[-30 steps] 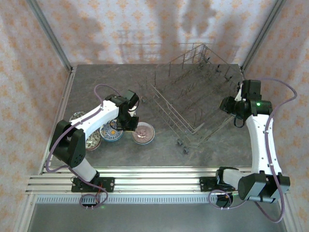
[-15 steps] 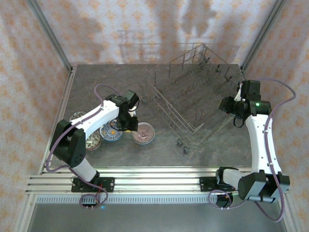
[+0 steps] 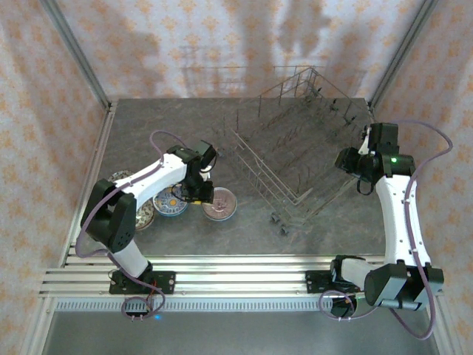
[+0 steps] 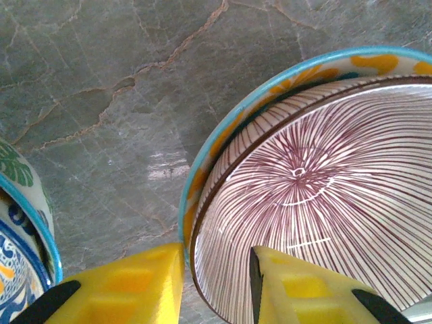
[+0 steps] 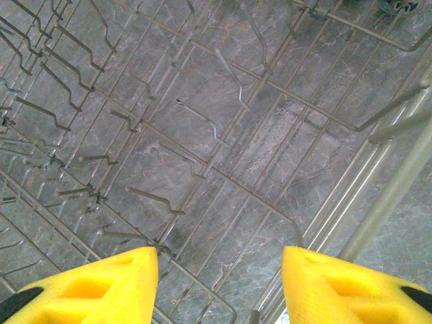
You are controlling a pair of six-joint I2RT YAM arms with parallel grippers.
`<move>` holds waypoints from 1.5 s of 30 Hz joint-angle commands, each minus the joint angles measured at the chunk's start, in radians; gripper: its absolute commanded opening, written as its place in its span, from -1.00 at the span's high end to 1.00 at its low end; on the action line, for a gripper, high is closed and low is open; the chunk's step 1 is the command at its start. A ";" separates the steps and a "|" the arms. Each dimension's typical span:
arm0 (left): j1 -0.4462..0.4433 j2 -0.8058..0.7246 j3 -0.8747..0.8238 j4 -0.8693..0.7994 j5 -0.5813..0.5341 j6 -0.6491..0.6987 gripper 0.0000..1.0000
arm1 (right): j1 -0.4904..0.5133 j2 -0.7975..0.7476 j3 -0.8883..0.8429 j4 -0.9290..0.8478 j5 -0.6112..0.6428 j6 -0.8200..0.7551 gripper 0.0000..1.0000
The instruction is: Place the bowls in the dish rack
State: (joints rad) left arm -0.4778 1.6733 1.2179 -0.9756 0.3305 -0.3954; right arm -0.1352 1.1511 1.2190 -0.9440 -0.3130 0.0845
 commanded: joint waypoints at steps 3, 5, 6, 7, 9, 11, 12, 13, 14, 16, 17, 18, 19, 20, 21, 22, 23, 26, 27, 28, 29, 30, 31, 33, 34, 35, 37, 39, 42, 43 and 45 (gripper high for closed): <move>-0.005 0.020 0.002 0.007 -0.023 -0.010 0.37 | 0.005 0.001 -0.018 0.006 -0.001 0.005 -0.02; -0.005 0.024 0.000 0.010 -0.021 -0.009 0.40 | 0.003 -0.001 -0.020 0.007 0.001 0.006 -0.02; -0.005 0.025 -0.001 0.012 -0.022 -0.010 0.42 | 0.005 -0.001 -0.019 0.006 -0.001 0.005 -0.02; -0.005 0.024 -0.003 0.013 -0.020 -0.010 0.47 | 0.004 -0.001 -0.019 0.007 -0.001 0.005 -0.02; -0.005 0.019 -0.004 0.018 -0.020 -0.010 0.55 | 0.004 -0.001 -0.020 0.007 -0.001 0.005 -0.02; -0.005 0.016 -0.002 0.017 -0.018 -0.010 0.63 | 0.003 -0.003 -0.020 0.006 -0.001 0.006 -0.02; -0.006 0.015 0.000 0.015 -0.018 -0.011 0.68 | 0.004 -0.003 -0.020 0.007 -0.003 0.005 -0.02; -0.006 0.015 0.001 0.015 -0.018 -0.010 0.70 | 0.004 -0.003 -0.021 0.007 -0.002 0.006 -0.02; -0.005 0.013 0.001 0.015 -0.015 -0.010 0.74 | 0.004 -0.004 -0.018 0.007 -0.003 0.006 -0.02; -0.005 0.007 0.002 0.016 -0.013 -0.011 0.78 | 0.005 -0.003 -0.016 0.003 -0.005 0.006 -0.02; -0.006 0.003 0.002 0.017 -0.010 -0.012 0.81 | 0.003 -0.004 -0.015 0.002 -0.004 0.005 -0.02; -0.005 -0.002 0.002 0.018 -0.007 -0.013 0.83 | 0.003 -0.005 -0.016 0.001 -0.006 0.005 -0.02; -0.006 -0.009 0.002 0.018 -0.006 -0.015 0.85 | 0.004 -0.007 -0.015 0.001 -0.007 0.007 -0.02; -0.005 -0.015 0.002 0.018 -0.004 -0.017 0.87 | 0.003 -0.007 -0.014 -0.001 -0.009 0.006 -0.02; -0.005 -0.022 0.002 0.017 -0.002 -0.018 0.88 | 0.004 -0.008 -0.013 -0.004 -0.012 0.006 -0.02; -0.006 -0.028 0.002 0.017 0.001 -0.019 0.90 | 0.003 -0.010 -0.011 -0.006 -0.015 0.008 -0.02; -0.004 -0.037 0.002 0.017 0.007 -0.021 0.93 | 0.004 -0.012 -0.008 -0.008 -0.018 0.008 -0.02; -0.004 -0.057 0.003 0.019 0.013 -0.024 1.00 | 0.003 -0.019 0.000 -0.012 -0.035 0.009 -0.02; -0.005 -0.064 0.005 0.019 0.013 -0.025 1.00 | 0.004 -0.019 0.002 -0.013 -0.042 0.013 -0.01; -0.004 -0.068 0.008 0.018 0.014 -0.026 1.00 | 0.005 -0.019 0.005 -0.015 -0.047 0.013 -0.01; -0.004 -0.073 0.011 0.016 0.016 -0.026 1.00 | 0.004 -0.019 0.008 -0.018 -0.052 0.013 -0.01; -0.004 -0.078 0.012 0.016 0.021 -0.025 1.00 | 0.004 -0.020 0.012 -0.019 -0.056 0.014 -0.01; -0.004 -0.081 0.016 0.014 0.020 -0.026 1.00 | 0.005 -0.020 0.014 -0.023 -0.061 0.014 -0.01; 0.000 -0.089 0.025 0.006 0.012 -0.023 1.00 | 0.005 -0.020 0.020 -0.028 -0.069 0.017 -0.01; 0.001 -0.090 0.029 0.003 0.011 -0.022 1.00 | 0.006 -0.020 0.023 -0.030 -0.074 0.016 0.02; 0.000 -0.092 0.032 0.000 0.010 -0.020 1.00 | 0.006 -0.021 0.026 -0.033 -0.080 0.016 0.04; 0.001 -0.093 0.041 -0.008 0.010 -0.016 1.00 | 0.007 -0.022 0.030 -0.038 -0.095 0.015 0.05; 0.001 -0.099 0.047 -0.010 0.011 -0.016 1.00 | 0.007 -0.028 0.035 -0.040 -0.105 0.018 0.06; 0.001 -0.108 0.055 -0.020 0.013 -0.013 1.00 | 0.011 -0.036 0.044 -0.042 -0.119 0.016 0.06; 0.001 -0.111 0.056 -0.023 0.012 -0.010 1.00 | 0.014 -0.036 0.045 -0.044 -0.124 0.015 0.07; 0.002 -0.122 0.054 -0.028 0.012 -0.010 1.00 | 0.020 -0.034 0.050 -0.046 -0.134 0.020 0.07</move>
State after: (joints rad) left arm -0.4778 1.6001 1.2354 -0.9714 0.3328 -0.4030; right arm -0.1272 1.1358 1.2327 -0.9661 -0.4210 0.0933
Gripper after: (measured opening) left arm 0.050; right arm 0.465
